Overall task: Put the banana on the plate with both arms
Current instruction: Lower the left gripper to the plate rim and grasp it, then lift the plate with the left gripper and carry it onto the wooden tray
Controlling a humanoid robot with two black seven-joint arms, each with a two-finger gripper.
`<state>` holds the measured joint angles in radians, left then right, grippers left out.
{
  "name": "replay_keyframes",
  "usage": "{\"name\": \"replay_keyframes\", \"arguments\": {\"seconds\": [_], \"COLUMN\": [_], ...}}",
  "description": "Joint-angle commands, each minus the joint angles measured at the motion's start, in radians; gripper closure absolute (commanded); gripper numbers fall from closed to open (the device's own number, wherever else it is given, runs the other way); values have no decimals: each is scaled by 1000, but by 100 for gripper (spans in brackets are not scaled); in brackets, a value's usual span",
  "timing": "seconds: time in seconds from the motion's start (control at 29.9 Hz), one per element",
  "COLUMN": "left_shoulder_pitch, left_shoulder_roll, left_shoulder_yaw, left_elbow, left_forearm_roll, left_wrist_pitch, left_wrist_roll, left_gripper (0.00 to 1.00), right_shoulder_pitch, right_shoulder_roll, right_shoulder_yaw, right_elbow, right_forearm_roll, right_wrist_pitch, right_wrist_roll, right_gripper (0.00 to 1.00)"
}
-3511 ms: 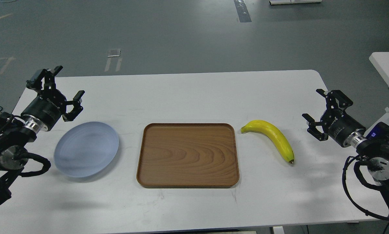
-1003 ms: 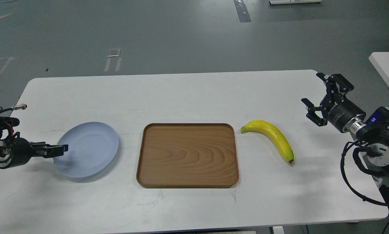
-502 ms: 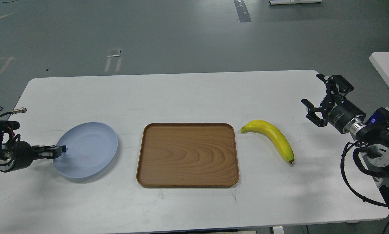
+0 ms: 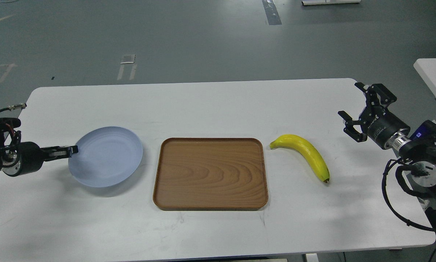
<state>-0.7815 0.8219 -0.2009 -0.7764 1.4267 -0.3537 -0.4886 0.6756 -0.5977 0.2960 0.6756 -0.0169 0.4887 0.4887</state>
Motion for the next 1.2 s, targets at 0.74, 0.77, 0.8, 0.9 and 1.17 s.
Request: {"name": "replay_keyframes", "arguments": {"seconds": [0.74,0.77,0.8,0.9,1.17], "left_shoulder_pitch": [-335,-334,-329,-321,-291], "left_shoulder_roll": [-585,-599,-625,-652,-685], "left_shoulder_yaw": [150,156,167,185,218], "left_elbow": [4,25,51,77,160], "left_forearm_roll": [126,126,126,126,124], "left_wrist_pitch": [-82,-77,-67,-57,-27], "left_wrist_roll": [7,5,5,7,7], "left_gripper": [100,100,100,100,100], "right_shoulder_pitch": [4,4,2,1,-5], "right_shoulder_roll": [-11,-13,-14,-23,-28], "right_shoulder_yaw": [-3,-3,-3,-3,-3], "right_elbow": [-4,-4,-5,-5,-5], "right_forearm_roll": [0,0,0,0,0], "right_wrist_pitch": [0,0,0,0,0], "right_wrist_roll": [0,0,0,0,0], "right_gripper": [0,0,0,0,0]}}
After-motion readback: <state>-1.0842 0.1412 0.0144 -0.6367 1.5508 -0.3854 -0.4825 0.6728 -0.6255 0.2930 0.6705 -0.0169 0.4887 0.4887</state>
